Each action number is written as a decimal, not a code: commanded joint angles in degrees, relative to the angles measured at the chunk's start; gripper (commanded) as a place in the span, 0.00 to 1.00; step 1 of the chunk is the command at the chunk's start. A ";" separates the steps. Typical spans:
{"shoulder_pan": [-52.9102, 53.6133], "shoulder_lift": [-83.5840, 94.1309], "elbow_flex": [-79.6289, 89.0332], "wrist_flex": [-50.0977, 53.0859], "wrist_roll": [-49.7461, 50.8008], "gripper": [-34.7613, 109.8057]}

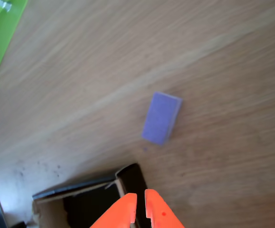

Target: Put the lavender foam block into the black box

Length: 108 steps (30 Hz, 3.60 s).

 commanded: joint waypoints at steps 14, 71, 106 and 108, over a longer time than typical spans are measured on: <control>5.89 -6.50 -11.69 0.70 -2.11 0.24; 8.79 -22.41 -23.99 3.08 -10.99 0.24; 3.25 -19.25 -19.69 6.94 -16.70 0.27; 3.60 -18.98 -19.60 5.01 -13.01 0.26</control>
